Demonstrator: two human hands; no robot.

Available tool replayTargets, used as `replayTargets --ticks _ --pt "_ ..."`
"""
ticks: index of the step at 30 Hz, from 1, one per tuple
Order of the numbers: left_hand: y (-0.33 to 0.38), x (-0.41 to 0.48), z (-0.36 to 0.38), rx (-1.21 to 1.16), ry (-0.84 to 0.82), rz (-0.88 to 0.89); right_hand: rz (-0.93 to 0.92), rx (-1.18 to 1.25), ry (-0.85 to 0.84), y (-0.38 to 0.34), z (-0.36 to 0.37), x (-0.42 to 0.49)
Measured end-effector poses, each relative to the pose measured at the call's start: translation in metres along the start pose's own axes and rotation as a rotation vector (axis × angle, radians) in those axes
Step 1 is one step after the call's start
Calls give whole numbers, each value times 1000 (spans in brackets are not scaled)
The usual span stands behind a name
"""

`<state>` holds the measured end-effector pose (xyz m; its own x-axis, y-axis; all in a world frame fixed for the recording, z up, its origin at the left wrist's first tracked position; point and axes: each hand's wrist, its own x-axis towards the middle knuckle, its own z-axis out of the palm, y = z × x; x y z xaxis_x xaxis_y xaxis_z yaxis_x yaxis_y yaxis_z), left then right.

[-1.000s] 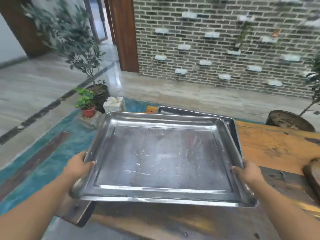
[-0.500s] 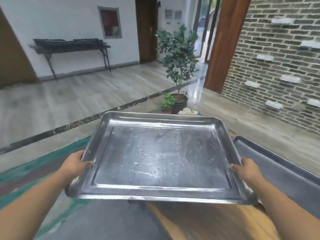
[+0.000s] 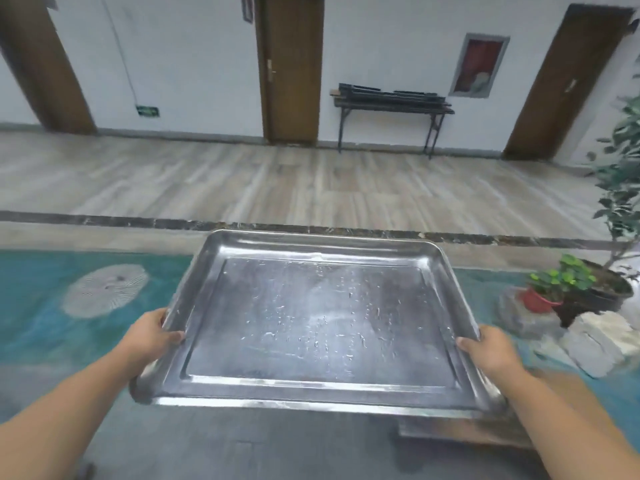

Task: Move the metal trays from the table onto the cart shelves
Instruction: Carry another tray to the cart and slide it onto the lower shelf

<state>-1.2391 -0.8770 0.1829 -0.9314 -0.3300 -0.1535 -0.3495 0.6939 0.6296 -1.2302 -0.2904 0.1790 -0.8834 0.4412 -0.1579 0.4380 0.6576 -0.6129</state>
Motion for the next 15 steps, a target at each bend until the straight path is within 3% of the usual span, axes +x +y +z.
replayTargets --ticks 7,15 --pt "-120 -36 -81 -17 211 -268 -296 -49 -211 -151 113 32" --pt "-204 -133 -112 -119 444 -621 -612 -134 -468 -294 237 39"
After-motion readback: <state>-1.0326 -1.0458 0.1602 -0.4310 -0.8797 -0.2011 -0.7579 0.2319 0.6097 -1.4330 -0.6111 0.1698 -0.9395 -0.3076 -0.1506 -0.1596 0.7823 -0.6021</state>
